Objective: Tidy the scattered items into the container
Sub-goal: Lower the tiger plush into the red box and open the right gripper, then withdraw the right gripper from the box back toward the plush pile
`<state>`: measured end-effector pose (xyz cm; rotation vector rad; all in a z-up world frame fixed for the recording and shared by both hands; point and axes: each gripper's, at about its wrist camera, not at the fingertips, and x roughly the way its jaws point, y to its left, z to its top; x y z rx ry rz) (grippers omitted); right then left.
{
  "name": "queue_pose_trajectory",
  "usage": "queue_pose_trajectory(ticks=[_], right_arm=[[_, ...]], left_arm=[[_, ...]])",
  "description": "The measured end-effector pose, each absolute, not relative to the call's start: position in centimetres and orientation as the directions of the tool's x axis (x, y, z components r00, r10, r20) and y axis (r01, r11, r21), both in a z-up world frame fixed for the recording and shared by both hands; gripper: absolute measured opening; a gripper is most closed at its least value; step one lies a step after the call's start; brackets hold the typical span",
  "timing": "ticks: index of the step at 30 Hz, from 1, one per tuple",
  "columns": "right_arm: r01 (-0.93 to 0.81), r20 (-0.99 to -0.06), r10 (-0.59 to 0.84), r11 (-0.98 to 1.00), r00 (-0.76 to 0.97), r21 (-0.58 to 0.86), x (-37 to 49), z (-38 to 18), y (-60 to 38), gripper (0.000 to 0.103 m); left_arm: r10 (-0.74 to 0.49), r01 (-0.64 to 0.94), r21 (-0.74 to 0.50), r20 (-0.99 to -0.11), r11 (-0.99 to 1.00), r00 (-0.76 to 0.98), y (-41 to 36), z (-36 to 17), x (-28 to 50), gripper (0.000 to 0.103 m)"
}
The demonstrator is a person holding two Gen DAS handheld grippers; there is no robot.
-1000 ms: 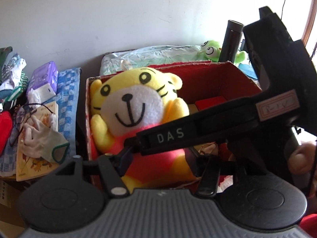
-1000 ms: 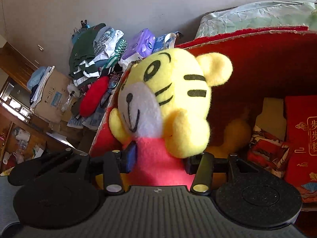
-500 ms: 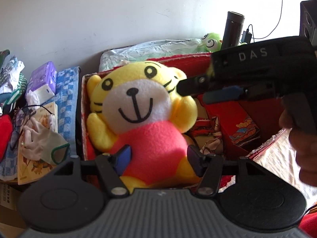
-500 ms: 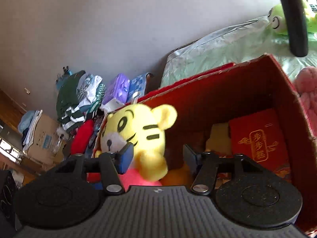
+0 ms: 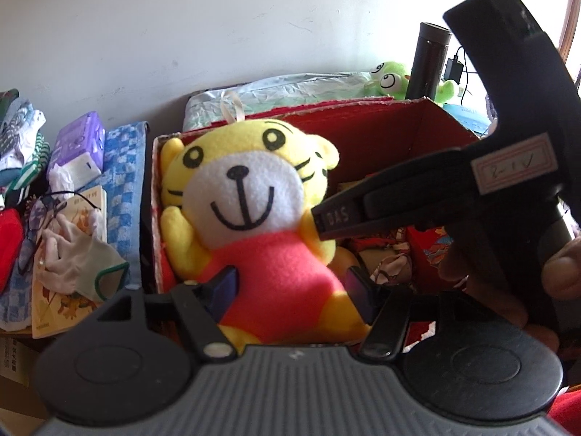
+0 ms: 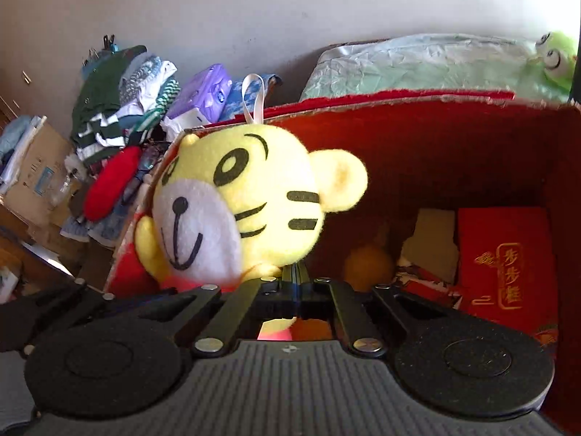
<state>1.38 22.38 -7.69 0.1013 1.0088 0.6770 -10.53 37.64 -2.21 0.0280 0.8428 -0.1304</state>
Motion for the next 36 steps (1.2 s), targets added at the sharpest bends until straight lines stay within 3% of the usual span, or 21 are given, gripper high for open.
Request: queue_pose_trajectory(ticks=[14,18,36], right_arm=[[-0.39,-0.786,0.483,0.857,0.385,0.336,1.2,-8.5,21.7,0.005],[-0.322,-0.79,0.456,0.883,0.41,0.342,1.4,-8.1,19.9,0.025],[-0.296,-0.762,0.425,0.902,0.489,0.314,-2.1,-5.4,15.8,0.025]], left_arm=[[-0.085,0.108,-0.018,-0.744,0.994,0.663,37.0,-2.3,-10.6,0.07],[-0.067,0.107,0.007,-0.742,0.994,0.667,36.8,-1.8,-10.9,0.069],[0.077,-0.043,0.064,-0.801,0.997,0.594,35.8,-0.3,-10.3,0.069]])
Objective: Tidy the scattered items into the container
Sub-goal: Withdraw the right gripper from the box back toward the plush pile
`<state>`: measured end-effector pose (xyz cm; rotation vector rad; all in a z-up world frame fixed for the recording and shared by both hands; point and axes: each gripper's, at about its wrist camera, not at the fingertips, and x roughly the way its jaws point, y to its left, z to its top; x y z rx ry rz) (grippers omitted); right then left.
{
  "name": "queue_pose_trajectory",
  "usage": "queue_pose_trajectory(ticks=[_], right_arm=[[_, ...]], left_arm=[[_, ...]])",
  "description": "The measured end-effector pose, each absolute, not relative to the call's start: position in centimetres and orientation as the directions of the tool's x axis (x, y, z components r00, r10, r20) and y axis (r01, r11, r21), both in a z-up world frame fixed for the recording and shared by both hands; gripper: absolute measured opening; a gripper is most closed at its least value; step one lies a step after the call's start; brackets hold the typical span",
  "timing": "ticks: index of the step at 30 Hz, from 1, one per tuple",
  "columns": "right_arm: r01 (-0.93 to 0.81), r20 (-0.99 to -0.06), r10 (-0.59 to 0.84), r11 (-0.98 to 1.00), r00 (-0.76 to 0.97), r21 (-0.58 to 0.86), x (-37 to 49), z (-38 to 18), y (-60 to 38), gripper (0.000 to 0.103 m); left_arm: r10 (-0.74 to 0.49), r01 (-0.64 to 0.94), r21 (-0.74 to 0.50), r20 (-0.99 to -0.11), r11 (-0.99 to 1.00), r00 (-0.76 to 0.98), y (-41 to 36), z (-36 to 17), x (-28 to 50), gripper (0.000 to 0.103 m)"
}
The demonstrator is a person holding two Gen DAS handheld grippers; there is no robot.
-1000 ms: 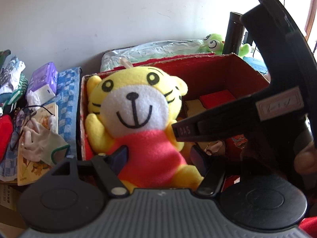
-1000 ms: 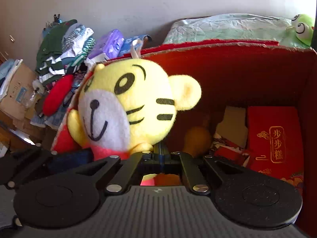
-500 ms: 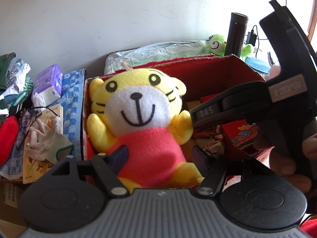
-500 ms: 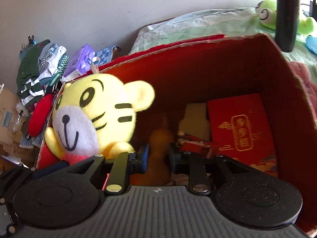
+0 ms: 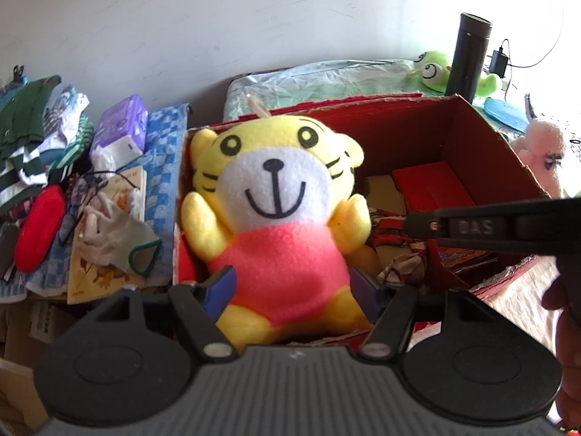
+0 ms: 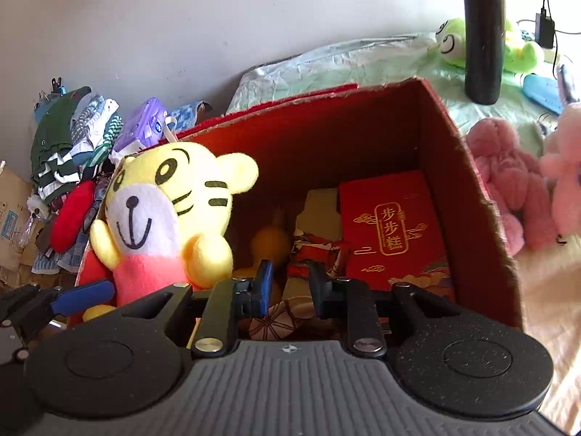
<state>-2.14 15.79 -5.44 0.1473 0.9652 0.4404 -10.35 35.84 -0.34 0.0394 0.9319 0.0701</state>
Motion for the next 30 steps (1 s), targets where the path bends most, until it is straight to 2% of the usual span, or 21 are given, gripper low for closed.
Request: queue_pose_trajectory(ticks=[14,18,30], right_arm=[[-0.346,-0.722,0.414,0.904,0.554,0.253,-6.4,-3.3,14.2,0.025],[-0.349,-0.714,0.427,0.899,0.555,0.266,-7.2,-3.0,13.8,0.026],[-0.374,-0.666,0.468,0.88,0.581,0.293,-9.9,-2.5,12.8,0.03]], left_arm=[[0.134,-0.143,0.059,-0.794,0.988,0.593,34.4,0.8,-11.9,0.076],[0.148,-0.153,0.069,-0.786,0.986,0.6,33.9,1.3,-12.4,0.08],[0.138,-0.173,0.036,-0.766,0.984,0.627,33.9,1.7,-13.9,0.082]])
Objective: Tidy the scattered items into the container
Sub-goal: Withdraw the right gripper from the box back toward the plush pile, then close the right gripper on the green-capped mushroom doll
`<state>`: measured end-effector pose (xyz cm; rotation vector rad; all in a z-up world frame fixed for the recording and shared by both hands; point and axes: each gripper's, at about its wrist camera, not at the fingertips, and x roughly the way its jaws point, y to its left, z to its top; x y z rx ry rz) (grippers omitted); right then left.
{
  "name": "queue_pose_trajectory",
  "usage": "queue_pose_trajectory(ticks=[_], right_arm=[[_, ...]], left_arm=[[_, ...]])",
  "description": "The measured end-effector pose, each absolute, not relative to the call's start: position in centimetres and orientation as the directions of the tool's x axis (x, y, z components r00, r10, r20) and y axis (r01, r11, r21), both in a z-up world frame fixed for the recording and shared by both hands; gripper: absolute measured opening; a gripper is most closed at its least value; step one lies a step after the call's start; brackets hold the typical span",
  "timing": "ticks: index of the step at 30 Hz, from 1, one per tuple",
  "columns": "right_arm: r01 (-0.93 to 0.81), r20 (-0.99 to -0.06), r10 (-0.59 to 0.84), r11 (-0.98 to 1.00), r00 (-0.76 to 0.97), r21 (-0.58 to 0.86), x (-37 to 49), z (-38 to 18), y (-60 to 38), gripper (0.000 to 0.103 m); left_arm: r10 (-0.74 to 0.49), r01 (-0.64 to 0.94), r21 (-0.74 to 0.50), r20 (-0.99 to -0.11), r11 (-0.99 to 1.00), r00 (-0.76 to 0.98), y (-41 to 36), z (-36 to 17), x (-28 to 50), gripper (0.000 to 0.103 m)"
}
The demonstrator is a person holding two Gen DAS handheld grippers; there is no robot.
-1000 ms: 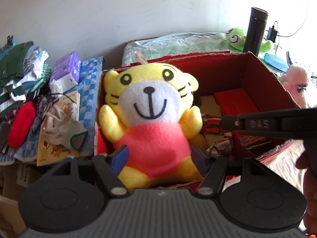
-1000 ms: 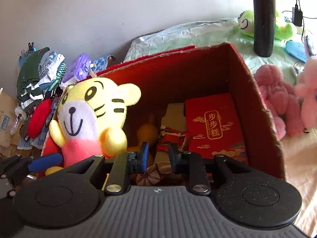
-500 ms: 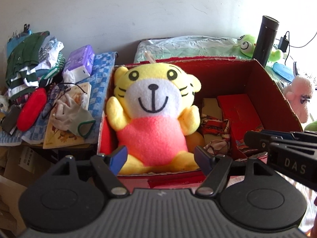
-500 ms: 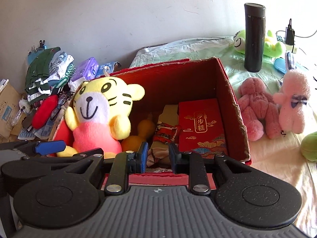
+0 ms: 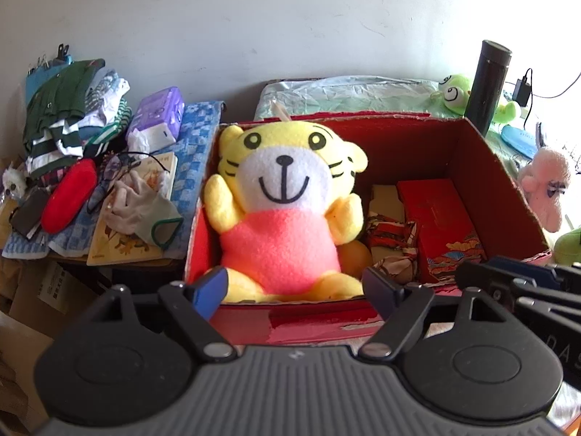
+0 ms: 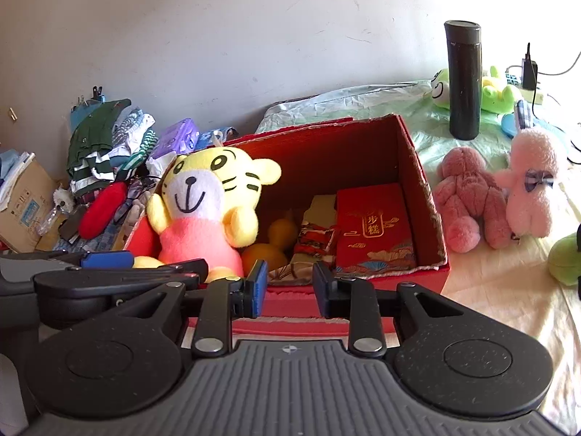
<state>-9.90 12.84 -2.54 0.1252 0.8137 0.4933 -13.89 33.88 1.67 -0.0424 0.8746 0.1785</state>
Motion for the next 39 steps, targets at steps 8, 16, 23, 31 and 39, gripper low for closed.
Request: queue_pose_trajectory(ticks=[8,16,23,31,39], right_arm=[[-0.36,-0.718,0.454,0.885,0.527,0.296,-10.5,-4.8,12.2,0.03],[-0.353,-0.796,0.466,0.872,0.387,0.338,-9.6,-7.6,10.0,0.03],[-0.227,-0.836,0.43,0.901,0.341,0.371,-7.4,-8.9,2.2,0.031],[-0.026,-0.858,0.354,0.928,0.372,0.371,-5.0,-9.9,-9.2,0.031],[0.18,-0.861,0.34,0.885,0.379,0.429,-2.8,-11.2,-19.3,0.038]], left_arm=[[0.079,-0.124,-0.005,-0.744,0.992,0.663,33.4,1.0,-16.9,0.086],[0.037,-0.054,0.005,-0.805,0.998,0.593,29.6,-1.9,-18.4,0.084],[-0.134,0.114,-0.085,-0.83,0.99,0.541,21.7,-3.6,-16.9,0.08],[-0.247,0.347,-0.057,-0.808,0.936,0.535,9.8,-4.1,-13.9,0.081],[-0.319,0.471,-0.037,-0.782,0.881,0.535,2.3,-4.7,-9.6,0.083]])
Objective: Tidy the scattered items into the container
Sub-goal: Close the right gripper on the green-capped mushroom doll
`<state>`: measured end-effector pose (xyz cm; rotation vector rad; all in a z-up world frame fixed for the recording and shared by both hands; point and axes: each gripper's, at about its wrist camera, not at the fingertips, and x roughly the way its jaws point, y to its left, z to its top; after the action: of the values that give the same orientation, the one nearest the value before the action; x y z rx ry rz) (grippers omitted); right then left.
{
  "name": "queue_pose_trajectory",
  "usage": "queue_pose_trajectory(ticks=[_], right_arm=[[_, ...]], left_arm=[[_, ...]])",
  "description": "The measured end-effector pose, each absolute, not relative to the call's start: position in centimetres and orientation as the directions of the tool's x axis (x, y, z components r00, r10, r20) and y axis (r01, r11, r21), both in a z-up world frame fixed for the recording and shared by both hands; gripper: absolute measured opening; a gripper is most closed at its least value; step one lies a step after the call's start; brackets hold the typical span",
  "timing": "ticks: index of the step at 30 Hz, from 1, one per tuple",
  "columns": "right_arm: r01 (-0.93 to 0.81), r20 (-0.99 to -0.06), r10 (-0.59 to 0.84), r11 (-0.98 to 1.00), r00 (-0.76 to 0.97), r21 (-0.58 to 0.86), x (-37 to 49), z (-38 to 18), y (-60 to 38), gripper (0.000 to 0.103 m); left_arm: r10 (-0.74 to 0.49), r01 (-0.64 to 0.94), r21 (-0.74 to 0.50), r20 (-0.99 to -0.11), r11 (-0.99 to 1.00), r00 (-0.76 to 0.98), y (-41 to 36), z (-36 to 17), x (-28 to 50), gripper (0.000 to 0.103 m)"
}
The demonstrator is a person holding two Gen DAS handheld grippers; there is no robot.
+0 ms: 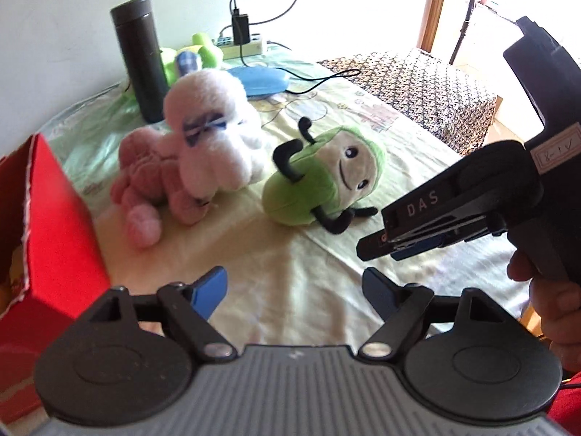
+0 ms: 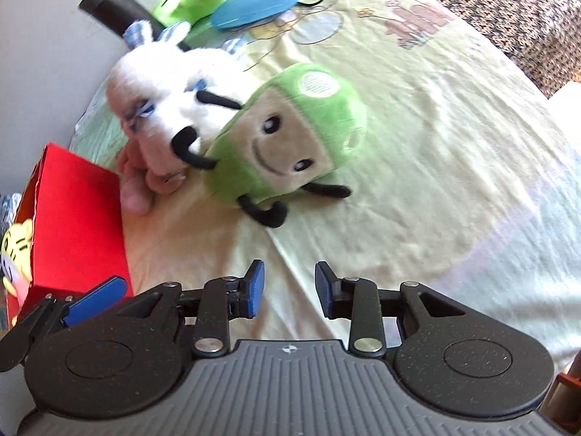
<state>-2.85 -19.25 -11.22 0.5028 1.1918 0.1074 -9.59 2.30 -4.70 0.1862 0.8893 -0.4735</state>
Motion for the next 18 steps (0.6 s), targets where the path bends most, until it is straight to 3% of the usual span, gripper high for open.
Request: queue_pose_trajectory(ticks=[5,11,15,18], right_arm=[[0.257,-0.835,0.379,0.828,0.399,0.499,-2.0,-11.9,-23.7,0.045],[0.302,-0.78,0.466,0.738,0.418,0.603,-0.1,-12.5,-26.9,0.051],[0.284,-0.754,0.484,0.722,0.445,0.631,1.0,-12.0,-27.8,0.063],[0.263,-0.74,0.501,0.717,0.449,0.645,2.0,-11.9,-28.0,0.064]], left_arm=[[-0.383,0.557,-0.045,-0.771,0.829,0.508,-1.2,-5.0,-6.8,0.088],[-0.328,0.565,0.045,-0.775,0.824,0.54,-4.2,-6.2,-4.0,0.089],[-0.323,0.561,0.041,-0.782,0.827,0.534,-5.1,-7.2,-2.5,0.094],[-0.325,0.537,0.013,-0.783,0.844,0.53,-5.0,-7.9,-1.5,0.094]])
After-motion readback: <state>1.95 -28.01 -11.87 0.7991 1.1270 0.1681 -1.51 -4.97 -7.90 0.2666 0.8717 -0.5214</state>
